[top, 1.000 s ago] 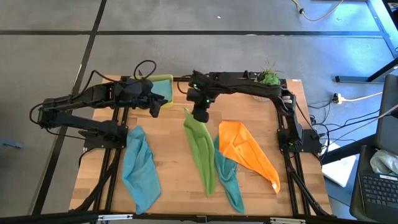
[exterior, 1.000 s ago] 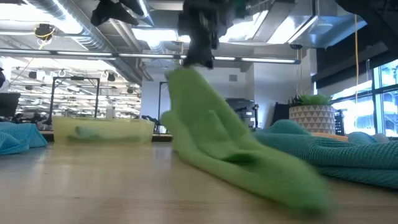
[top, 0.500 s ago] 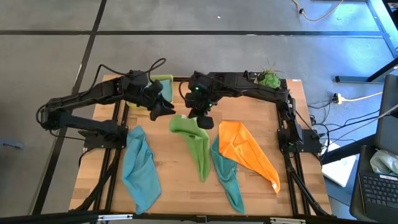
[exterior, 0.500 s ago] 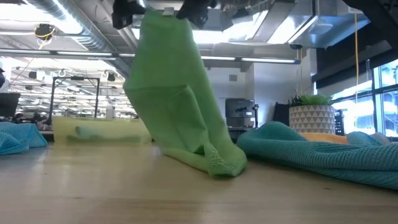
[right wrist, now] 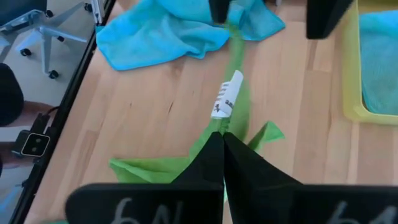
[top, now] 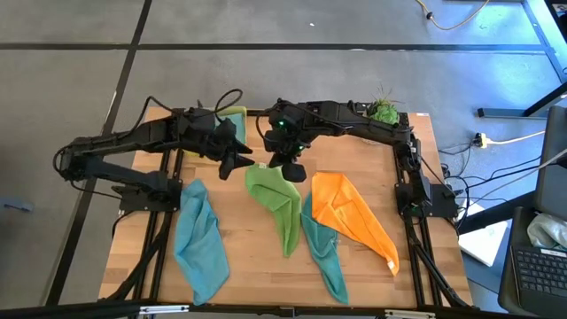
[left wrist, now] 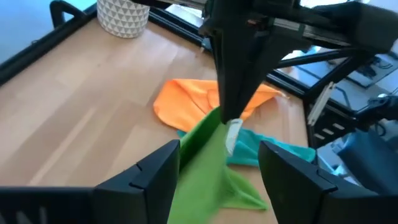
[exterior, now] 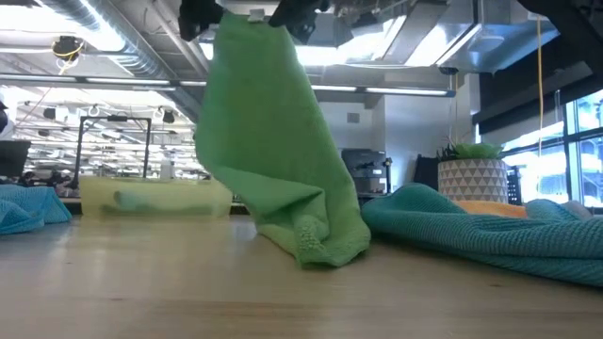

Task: Fold microfiber towels
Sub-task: Fold the green towel

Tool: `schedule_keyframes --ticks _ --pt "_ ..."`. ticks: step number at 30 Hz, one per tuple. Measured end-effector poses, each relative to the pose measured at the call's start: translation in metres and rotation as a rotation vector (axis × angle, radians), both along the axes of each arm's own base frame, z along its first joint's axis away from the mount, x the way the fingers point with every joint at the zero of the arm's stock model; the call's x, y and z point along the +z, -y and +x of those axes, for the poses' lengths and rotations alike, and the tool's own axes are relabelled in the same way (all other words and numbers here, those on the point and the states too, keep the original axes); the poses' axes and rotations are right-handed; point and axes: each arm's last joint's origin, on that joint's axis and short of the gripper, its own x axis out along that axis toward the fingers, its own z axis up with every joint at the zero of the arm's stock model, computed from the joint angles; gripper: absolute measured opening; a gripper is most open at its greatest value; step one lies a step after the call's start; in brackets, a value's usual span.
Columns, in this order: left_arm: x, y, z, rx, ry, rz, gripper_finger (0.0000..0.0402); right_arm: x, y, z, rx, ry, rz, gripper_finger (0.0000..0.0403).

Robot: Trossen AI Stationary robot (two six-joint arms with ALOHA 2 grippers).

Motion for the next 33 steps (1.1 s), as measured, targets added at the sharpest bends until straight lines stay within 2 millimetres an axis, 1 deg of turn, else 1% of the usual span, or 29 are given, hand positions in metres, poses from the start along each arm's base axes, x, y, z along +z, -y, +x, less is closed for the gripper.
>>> schedule_keyframes --ticks 5,12,18,23,27,33 --pt "-0.004 0.0 0.006 -0.023 -0.018 -0.009 0.0214 0.0 0.0 0.0 -0.001 -0.001 0.001 0.0" --pt "-0.006 0.0 0.007 -0.02 -0.027 -0.049 0.0215 0.0 0.006 -0.003 -0.015 -0.017 0.006 0.0" --pt "-0.017 0.006 0.019 -0.067 -0.089 -0.072 0.0213 0.0 0.011 -0.004 -0.027 -0.016 0.006 0.0" --pt "-0.025 0.01 0.028 -0.035 -0.134 -0.009 0.0213 0.0 0.011 -0.004 -0.028 -0.015 0.006 0.0" --pt "-0.024 0.009 0.028 0.0 -0.126 0.016 0.0212 0.0 0.011 -0.004 -0.028 -0.017 0.006 0.0" --pt "-0.024 0.009 0.026 -0.001 -0.143 0.004 0.0212 0.0 0.011 -0.004 -0.028 -0.018 0.007 0.0"
